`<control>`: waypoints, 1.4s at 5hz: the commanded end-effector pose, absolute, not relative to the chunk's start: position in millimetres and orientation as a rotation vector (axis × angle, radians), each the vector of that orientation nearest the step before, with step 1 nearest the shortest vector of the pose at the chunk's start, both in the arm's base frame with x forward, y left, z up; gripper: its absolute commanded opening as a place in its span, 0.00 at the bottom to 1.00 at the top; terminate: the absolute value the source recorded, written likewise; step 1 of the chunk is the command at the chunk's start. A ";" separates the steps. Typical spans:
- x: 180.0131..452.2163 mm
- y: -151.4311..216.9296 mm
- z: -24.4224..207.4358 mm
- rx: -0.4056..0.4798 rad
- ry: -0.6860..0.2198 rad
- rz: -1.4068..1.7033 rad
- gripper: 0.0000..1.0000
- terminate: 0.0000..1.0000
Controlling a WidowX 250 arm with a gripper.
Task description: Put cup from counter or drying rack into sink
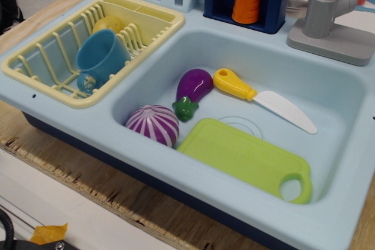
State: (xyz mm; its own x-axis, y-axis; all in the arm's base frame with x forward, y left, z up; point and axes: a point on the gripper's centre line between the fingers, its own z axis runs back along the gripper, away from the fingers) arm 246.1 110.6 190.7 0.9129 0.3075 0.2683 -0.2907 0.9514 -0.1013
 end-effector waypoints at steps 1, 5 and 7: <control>246.1 110.6 190.7 -0.060 -0.286 0.308 1.00 0.00; 266.3 111.9 132.8 -0.156 -0.342 0.472 1.00 0.00; 281.2 105.5 102.4 -0.233 -0.356 0.426 1.00 0.00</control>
State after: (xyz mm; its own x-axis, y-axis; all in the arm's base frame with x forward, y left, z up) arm 278.7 101.0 93.5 0.8571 0.4487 0.2532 -0.3719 0.8789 -0.2989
